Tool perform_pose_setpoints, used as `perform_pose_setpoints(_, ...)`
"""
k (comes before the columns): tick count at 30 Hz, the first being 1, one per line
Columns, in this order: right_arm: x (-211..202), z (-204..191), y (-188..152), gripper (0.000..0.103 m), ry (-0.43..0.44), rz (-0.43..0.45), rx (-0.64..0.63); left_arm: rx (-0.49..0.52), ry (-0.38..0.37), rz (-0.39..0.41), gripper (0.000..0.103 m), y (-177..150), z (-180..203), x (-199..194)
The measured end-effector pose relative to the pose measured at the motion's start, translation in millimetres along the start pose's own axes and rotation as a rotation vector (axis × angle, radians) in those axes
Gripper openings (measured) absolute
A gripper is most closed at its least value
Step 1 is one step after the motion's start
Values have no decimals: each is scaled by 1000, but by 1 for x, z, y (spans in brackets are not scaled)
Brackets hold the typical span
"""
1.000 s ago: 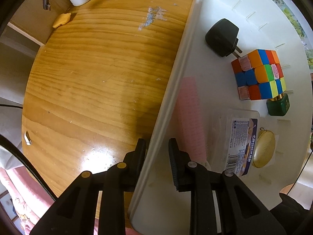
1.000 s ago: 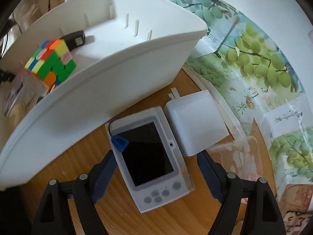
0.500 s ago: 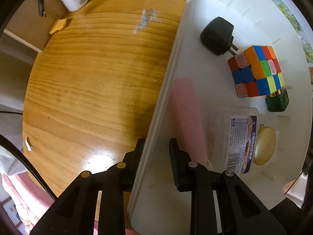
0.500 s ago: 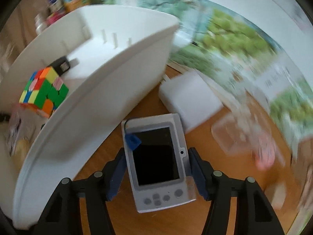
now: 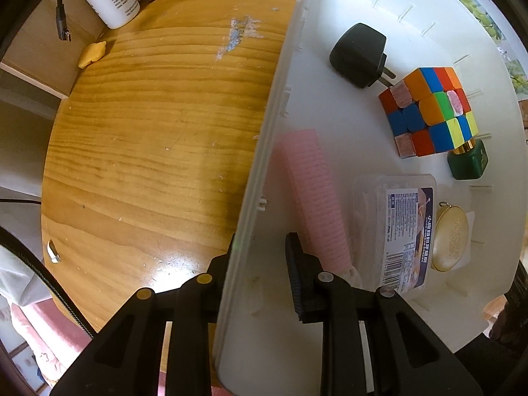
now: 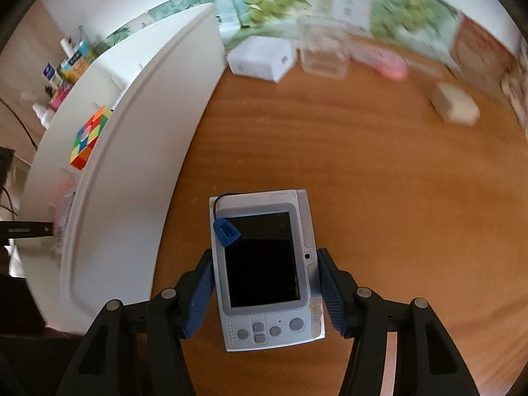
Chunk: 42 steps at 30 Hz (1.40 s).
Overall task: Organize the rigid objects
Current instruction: 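Carry the white handheld device into the tray and release it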
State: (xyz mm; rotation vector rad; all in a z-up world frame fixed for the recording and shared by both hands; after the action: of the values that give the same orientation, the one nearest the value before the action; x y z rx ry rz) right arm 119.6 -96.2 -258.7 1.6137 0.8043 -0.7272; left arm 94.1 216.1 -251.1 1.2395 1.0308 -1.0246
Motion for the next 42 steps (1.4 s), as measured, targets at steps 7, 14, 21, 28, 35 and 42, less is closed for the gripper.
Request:
perform_pose_setpoints(7, -47, -8, 16, 60, 56, 161, 71, 59, 24, -22, 27, -1, 6, -1)
perform_pose_setpoints(14, -92, -48, 58, 60, 196, 352, 32, 93, 40, -34, 27, 2, 14, 0)
perform_pose_setpoints(21, -101, -112, 77, 60, 367, 386, -109, 81, 58, -34, 27, 4, 18, -2)
perform_pose_setpoints(28, -68, -164, 66, 60, 450, 245, -252, 39, 66, -35, 27, 2, 15, 1)
perform_pose_setpoints(35, -59, -167, 68, 77, 445, 252, -290, 17, 81, -46, 27, 1, 12, 5)
perform_pose_setpoints(42, -50, -103, 97, 78, 256, 357, -128, 36, 104, -77, 29, 5, 11, 10)
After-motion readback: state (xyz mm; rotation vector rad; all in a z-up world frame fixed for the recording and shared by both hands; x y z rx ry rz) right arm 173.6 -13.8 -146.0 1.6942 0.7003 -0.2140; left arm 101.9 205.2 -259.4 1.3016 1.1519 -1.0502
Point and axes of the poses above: each gripper's, at about its wrist camera, not at the fingertips, and x roughly the way its jaws point, z to its right, y to its top, the point moved 7 cm from there along x, roughly the way its jaws point, and after that the axes turned 15 degrees about z, right-handed, at the moved point
